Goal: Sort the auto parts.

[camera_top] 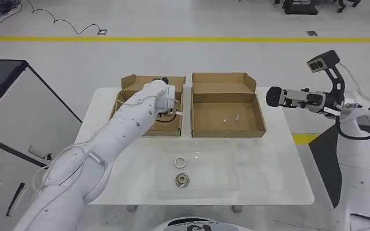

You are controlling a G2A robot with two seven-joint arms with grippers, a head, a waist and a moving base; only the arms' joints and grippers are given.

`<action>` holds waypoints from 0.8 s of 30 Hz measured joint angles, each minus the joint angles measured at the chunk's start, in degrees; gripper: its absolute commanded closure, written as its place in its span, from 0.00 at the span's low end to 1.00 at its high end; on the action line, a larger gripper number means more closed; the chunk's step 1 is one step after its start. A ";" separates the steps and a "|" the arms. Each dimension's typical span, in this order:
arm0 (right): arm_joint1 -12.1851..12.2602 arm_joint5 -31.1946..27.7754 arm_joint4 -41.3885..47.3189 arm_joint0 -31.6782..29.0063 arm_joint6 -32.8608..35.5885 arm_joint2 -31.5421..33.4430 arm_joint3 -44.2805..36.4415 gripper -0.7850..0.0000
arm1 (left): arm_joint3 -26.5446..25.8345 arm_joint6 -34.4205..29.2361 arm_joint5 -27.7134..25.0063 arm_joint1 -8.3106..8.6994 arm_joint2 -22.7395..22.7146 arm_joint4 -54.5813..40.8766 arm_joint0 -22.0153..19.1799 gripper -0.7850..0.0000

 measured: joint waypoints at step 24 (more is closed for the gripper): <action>0.00 0.00 0.00 0.00 0.00 0.00 0.00 0.00 | 10.69 0.18 0.19 -4.83 4.13 -1.06 -1.06 0.13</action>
